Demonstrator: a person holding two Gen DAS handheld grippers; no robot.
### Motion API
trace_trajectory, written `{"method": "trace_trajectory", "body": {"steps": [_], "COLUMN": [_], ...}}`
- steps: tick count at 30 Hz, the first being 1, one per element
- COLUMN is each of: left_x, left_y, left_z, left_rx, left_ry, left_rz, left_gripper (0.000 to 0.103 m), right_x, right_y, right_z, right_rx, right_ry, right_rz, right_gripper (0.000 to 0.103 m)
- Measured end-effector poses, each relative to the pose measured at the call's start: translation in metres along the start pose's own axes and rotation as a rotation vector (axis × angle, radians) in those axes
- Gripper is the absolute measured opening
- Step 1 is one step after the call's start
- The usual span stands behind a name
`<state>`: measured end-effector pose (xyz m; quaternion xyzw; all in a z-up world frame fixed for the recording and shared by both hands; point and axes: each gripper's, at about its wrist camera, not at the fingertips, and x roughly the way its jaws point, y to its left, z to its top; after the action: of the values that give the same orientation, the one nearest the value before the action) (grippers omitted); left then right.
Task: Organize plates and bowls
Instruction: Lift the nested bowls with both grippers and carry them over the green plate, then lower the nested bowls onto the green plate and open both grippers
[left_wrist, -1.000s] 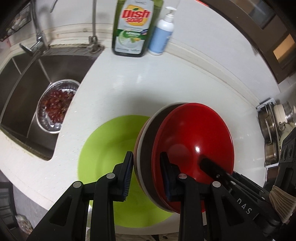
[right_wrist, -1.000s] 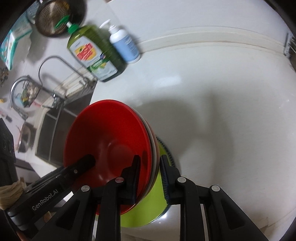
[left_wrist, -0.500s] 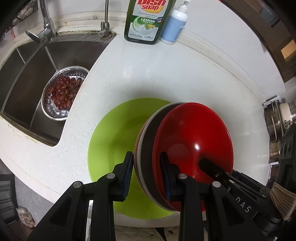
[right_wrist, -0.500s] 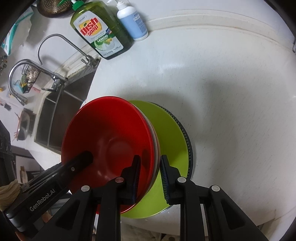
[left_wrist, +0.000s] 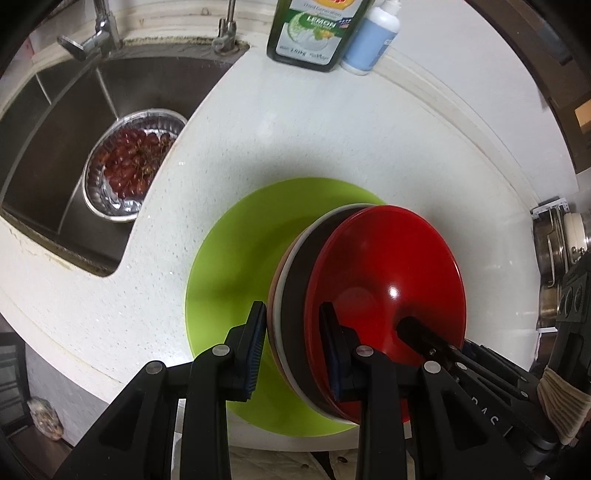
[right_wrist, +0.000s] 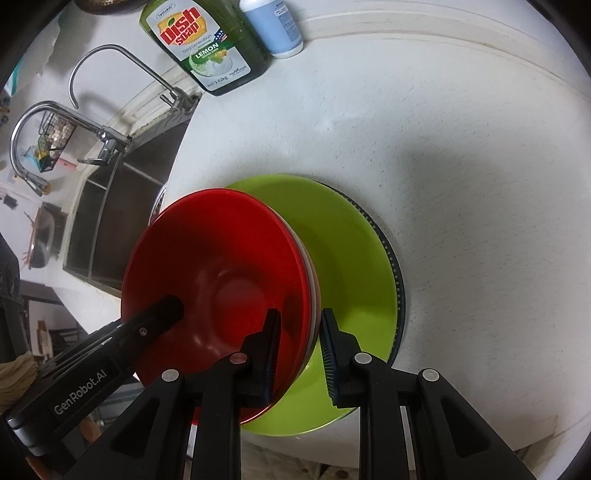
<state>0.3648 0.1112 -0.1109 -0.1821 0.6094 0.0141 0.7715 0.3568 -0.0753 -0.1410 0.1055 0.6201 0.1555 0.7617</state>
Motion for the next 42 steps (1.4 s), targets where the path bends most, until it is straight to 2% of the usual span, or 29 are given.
{"method": "trace_trajectory", "body": {"steps": [8,10,11,12,15,17,18,25,31,36,42], "left_x": [0.004,0.003,0.002,0.0,-0.011,-0.021,-0.025,-0.073,-0.102,-0.11,-0.116], "left_y": [0.003,0.004,0.004,0.004,0.004,-0.001,-0.003,-0.024,-0.03,-0.035,-0.033], "left_z": [0.001,0.002,0.002,0.002,0.001,-0.002,-0.004,-0.032,-0.066,-0.102,-0.154], "left_rx": [-0.012,0.0,0.006,0.012,0.041,0.094,0.116,0.226,0.254,0.269,0.265], "left_ry": [0.016,0.017,0.006,-0.009,-0.063,-0.106,-0.127,-0.34,-0.46,-0.531,-0.579], "left_rz": [-0.031,-0.026,-0.01,0.015,0.044,0.079,0.096,0.185,0.167,0.194,0.163], "left_gripper": [0.032,0.035,0.04,0.048,0.057,0.061,0.063,0.075,0.086,0.088,0.093], "right_x": [0.0,0.0,-0.001,-0.002,-0.01,-0.018,-0.024,-0.071,-0.114,-0.133,-0.149], "right_y": [0.004,0.006,0.007,0.007,0.007,0.006,0.006,-0.005,-0.012,-0.018,-0.019], "right_z": [0.0,0.0,-0.001,-0.001,-0.004,-0.006,-0.008,-0.036,-0.07,-0.101,-0.156], "right_rx": [-0.02,-0.034,-0.037,-0.044,-0.055,-0.057,-0.054,-0.029,-0.012,-0.029,-0.087], "right_ry": [-0.016,-0.022,-0.03,-0.041,-0.083,-0.12,-0.143,-0.311,-0.528,-0.615,-0.693], "right_rz": [0.004,-0.004,-0.005,-0.009,-0.02,-0.024,-0.03,-0.024,-0.112,-0.161,-0.219], "right_gripper": [0.026,0.026,0.026,0.026,0.031,0.047,0.049,0.05,0.074,0.076,0.076]}}
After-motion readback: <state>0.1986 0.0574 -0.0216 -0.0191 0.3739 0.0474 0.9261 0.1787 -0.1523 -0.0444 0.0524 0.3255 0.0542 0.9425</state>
